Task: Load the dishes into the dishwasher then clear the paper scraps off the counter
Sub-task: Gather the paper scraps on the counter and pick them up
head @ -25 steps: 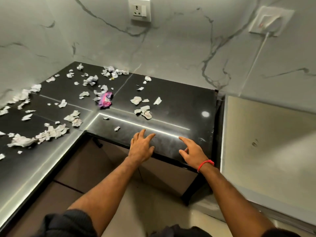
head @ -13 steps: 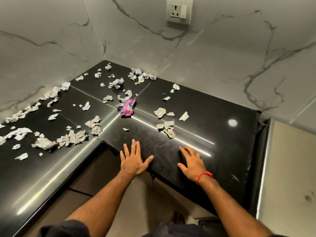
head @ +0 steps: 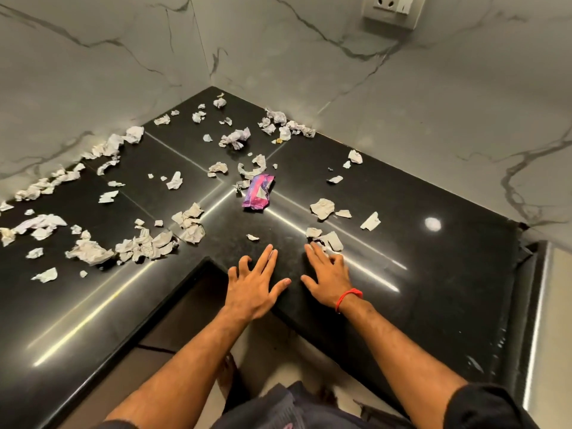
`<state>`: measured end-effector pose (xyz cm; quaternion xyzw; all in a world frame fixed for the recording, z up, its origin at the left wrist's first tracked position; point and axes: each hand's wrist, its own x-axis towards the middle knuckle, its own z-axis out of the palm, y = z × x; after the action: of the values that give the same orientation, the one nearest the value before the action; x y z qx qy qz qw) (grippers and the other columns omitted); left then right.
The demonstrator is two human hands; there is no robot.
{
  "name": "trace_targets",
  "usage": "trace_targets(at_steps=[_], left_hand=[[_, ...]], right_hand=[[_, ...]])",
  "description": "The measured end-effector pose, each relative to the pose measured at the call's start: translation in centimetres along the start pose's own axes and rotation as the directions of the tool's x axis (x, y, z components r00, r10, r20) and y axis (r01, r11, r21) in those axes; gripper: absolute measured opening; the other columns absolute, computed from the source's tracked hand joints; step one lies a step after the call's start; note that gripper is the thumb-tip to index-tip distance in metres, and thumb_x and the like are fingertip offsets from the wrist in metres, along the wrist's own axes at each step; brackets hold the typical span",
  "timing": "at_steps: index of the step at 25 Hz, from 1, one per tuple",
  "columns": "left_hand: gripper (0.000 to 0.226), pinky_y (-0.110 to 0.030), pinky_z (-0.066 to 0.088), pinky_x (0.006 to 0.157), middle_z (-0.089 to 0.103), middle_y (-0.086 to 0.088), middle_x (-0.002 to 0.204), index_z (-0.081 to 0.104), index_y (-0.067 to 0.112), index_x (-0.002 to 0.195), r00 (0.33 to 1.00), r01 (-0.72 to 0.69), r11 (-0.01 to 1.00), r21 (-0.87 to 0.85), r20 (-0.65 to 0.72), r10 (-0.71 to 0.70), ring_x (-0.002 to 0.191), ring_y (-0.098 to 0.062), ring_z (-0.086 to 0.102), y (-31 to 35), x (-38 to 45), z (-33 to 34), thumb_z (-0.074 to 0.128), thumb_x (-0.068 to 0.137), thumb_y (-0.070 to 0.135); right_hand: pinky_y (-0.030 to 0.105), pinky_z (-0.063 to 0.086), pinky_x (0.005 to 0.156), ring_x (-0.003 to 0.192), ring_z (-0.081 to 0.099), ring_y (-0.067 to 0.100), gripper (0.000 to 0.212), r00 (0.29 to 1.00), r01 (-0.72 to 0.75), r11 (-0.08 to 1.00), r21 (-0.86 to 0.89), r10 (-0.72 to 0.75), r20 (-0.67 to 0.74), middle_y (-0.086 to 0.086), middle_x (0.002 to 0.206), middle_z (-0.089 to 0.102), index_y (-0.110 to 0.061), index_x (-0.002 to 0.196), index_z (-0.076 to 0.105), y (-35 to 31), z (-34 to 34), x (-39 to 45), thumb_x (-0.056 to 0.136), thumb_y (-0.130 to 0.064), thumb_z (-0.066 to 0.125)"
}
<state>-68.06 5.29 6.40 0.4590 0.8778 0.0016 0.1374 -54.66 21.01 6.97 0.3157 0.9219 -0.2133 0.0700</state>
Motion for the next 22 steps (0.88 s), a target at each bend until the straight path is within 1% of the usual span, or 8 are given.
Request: trace_targets(at_steps=[3, 6, 9, 11, 14, 17, 19, 22], left_hand=[[0.073, -0.050, 0.026, 0.111, -0.026, 0.014, 0.164, -0.005, 0.040, 0.158, 0.997, -0.077, 0.997, 0.013, 0.006, 0.077, 0.145, -0.033, 0.012, -3.0, 3.5, -1.1, 0.016, 0.096, 0.072], [0.073, -0.057, 0.016, 0.119, -0.033, 0.012, 0.161, -0.011, 0.039, 0.158, 0.990, -0.138, 0.990, -0.036, -0.003, 0.138, 0.153, -0.030, -0.010, -5.9, 5.5, -1.4, 0.022, 0.099, 0.067], [0.072, -0.057, 0.009, 0.121, -0.032, 0.018, 0.159, -0.014, 0.039, 0.157, 0.966, -0.243, 0.970, -0.016, 0.087, 0.244, 0.153, -0.028, -0.019, -7.2, 5.8, -1.2, 0.017, 0.098, 0.068], [0.074, -0.054, 0.011, 0.120, -0.028, 0.018, 0.162, -0.014, 0.040, 0.157, 0.957, -0.274, 0.962, 0.016, 0.108, 0.271, 0.153, -0.030, -0.015, -7.8, 6.3, -1.5, 0.016, 0.096, 0.072], [0.077, -0.053, 0.015, 0.116, -0.023, 0.017, 0.164, -0.015, 0.044, 0.155, 0.940, -0.326, 0.943, 0.064, 0.128, 0.316, 0.153, -0.033, -0.002, -8.4, 7.1, -2.4, 0.016, 0.093, 0.077], [0.075, -0.050, 0.020, 0.113, -0.020, 0.017, 0.165, -0.015, 0.047, 0.155, 0.924, -0.365, 0.926, 0.096, 0.158, 0.348, 0.149, -0.035, 0.012, -8.7, 8.3, -3.4, 0.015, 0.093, 0.077], [0.073, -0.048, 0.023, 0.110, -0.019, 0.018, 0.165, -0.014, 0.047, 0.155, 0.917, -0.378, 0.921, 0.095, 0.177, 0.358, 0.146, -0.035, 0.017, -8.7, 8.8, -4.0, 0.015, 0.094, 0.076], [0.067, -0.047, 0.027, 0.110, -0.017, 0.019, 0.165, -0.010, 0.046, 0.156, 0.921, -0.361, 0.926, 0.110, 0.195, 0.336, 0.143, -0.031, 0.022, -8.6, 8.9, -4.5, 0.015, 0.098, 0.070]], right_hand=[[0.039, 0.026, 0.113, 0.128, 0.033, 0.023, 0.065, 1.000, 0.015, 0.982, 0.189, -0.011, -0.023, -0.019, 0.161, 0.014, -0.043, 0.152, 0.021, -2.8, 1.0, 1.9, 0.096, -0.031, 0.050], [0.040, 0.028, 0.117, 0.137, 0.040, 0.018, 0.060, 0.947, 0.075, 0.844, 0.532, 0.106, -0.302, -0.008, 0.152, 0.041, -0.031, 0.142, 0.048, -3.9, 2.0, 3.0, 0.086, -0.009, 0.050], [0.045, 0.033, 0.114, 0.133, 0.045, 0.020, 0.058, 0.803, 0.023, 0.848, 0.529, 0.299, -0.515, 0.001, 0.139, 0.055, -0.019, 0.132, 0.060, -3.8, 2.3, 2.4, 0.079, 0.001, 0.048], [0.043, 0.032, 0.114, 0.131, 0.043, 0.025, 0.057, 0.755, -0.070, 0.890, 0.450, 0.342, -0.560, 0.002, 0.140, 0.053, -0.018, 0.134, 0.058, -4.1, 2.4, 2.1, 0.079, -0.003, 0.049], [0.045, 0.020, 0.120, 0.147, 0.022, 0.033, 0.063, 0.817, -0.163, 0.954, 0.251, 0.273, -0.507, 0.008, 0.158, 0.031, -0.018, 0.147, 0.043, -4.4, 2.9, 3.2, 0.084, -0.022, 0.051], [0.049, -0.001, 0.121, 0.151, -0.009, 0.034, 0.070, 0.935, -0.165, 0.986, -0.016, 0.151, -0.322, 0.010, 0.165, -0.001, -0.022, 0.156, 0.018, -4.9, 3.1, 5.1, 0.094, -0.038, 0.047], [0.048, -0.011, 0.119, 0.150, -0.017, 0.031, 0.071, 0.963, -0.174, 0.982, -0.071, 0.155, -0.222, 0.011, 0.164, -0.011, -0.019, 0.157, 0.010, -4.9, 2.9, 6.5, 0.098, -0.048, 0.038], [0.049, -0.011, 0.121, 0.149, -0.019, 0.027, 0.081, 0.986, -0.153, 0.983, -0.104, 0.144, -0.086, 0.013, 0.163, -0.013, -0.013, 0.157, 0.005, -5.7, 2.8, 8.1, 0.092, -0.060, 0.012]])
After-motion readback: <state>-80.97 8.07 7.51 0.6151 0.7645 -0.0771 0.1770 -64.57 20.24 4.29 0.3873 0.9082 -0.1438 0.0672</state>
